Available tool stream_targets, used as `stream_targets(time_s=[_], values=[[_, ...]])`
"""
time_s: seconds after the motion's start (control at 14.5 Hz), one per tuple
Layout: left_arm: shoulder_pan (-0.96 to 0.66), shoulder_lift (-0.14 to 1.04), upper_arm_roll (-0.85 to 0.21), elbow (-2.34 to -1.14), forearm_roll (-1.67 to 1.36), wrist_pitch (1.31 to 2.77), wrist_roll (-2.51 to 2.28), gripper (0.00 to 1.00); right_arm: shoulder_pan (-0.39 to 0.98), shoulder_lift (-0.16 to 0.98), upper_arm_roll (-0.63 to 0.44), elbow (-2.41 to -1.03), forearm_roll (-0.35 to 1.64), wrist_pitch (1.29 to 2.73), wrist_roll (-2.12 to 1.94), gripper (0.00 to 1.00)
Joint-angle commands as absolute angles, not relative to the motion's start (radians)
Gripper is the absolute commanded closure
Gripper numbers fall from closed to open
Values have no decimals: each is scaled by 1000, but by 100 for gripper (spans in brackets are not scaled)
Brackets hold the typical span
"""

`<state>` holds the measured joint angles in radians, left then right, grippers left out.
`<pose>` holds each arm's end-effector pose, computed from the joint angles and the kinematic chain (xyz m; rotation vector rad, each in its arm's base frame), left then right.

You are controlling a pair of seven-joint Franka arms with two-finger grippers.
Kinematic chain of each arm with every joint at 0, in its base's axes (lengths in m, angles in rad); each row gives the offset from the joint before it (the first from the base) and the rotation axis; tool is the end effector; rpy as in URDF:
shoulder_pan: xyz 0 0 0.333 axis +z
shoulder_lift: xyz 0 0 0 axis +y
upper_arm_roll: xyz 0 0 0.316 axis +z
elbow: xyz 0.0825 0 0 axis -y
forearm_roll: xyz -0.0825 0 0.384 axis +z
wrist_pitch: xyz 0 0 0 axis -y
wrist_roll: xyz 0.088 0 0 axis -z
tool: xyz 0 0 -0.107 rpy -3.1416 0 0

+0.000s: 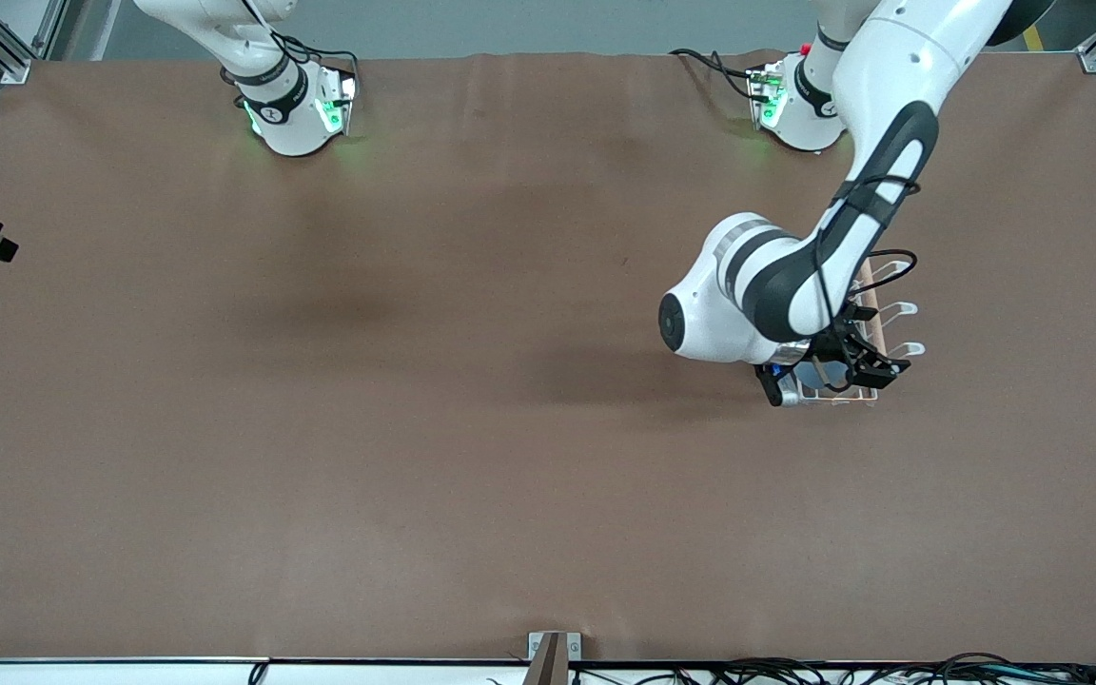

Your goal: Hang cup on cup holder

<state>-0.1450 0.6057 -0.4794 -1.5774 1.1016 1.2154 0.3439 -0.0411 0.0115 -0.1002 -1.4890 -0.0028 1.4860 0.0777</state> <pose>0.5837 -0.2191 0.3203 -1.7357 1.1106 0.7936 0.5443 -0.0774 0.6491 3.1192 -0.3433 -0.0228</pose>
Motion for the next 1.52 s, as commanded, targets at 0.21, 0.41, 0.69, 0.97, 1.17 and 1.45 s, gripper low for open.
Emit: stream_targets(time_s=[0.21, 0.41, 0.69, 0.97, 1.17, 1.45], values=[[-97, 554, -474, -1368, 832, 1245, 59, 0, -55, 14, -84, -1482, -3, 1480, 57, 0], [-43, 465, -459, -1370, 671, 1363, -12, 0, -38, 12, -90, -1482, -3, 1483, 55, 0], [6, 368, -393, -1376, 445, 1480, -181, 0, -48, 15, -91, -1482, -2, 1488, 55, 0], [0, 244, -270, -1407, 198, 1552, -190, 0, -46, 15, -91, -1482, -2, 1486, 55, 0], [-6, 106, -166, -1489, 4, 1609, -189, 0, -46, 15, -90, -1480, -2, 1479, 55, 0], [-38, -30, -107, -1575, -46, 1611, -176, 1, -44, 14, -89, -1480, -2, 1479, 55, 0]])
